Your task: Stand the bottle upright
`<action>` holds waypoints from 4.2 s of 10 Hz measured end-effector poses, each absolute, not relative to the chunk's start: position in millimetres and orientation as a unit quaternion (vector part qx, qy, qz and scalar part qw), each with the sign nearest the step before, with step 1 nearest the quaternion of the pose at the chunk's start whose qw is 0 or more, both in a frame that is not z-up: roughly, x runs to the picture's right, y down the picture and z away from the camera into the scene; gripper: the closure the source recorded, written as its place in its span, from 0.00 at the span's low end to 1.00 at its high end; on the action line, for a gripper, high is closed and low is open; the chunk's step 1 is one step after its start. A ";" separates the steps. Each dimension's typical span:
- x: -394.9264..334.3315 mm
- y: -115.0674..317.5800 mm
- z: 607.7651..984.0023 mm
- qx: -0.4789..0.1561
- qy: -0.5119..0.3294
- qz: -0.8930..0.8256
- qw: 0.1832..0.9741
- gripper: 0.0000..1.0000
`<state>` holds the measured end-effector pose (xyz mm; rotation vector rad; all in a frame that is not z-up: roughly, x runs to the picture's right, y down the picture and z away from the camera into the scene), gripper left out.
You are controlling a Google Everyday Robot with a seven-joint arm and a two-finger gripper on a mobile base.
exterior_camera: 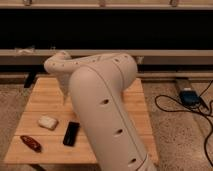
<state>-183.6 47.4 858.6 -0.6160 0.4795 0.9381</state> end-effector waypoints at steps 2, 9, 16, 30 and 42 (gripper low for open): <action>-195.1 40.0 872.7 -0.296 0.235 0.432 0.819 0.20; -221.1 61.9 914.5 -0.300 0.287 0.382 0.826 0.20; -197.8 43.0 946.4 -0.307 0.303 0.386 0.816 0.20; -185.9 38.4 938.8 -0.359 0.269 0.385 0.807 1.00; -229.8 -14.0 785.4 -0.313 -0.012 0.418 0.853 1.00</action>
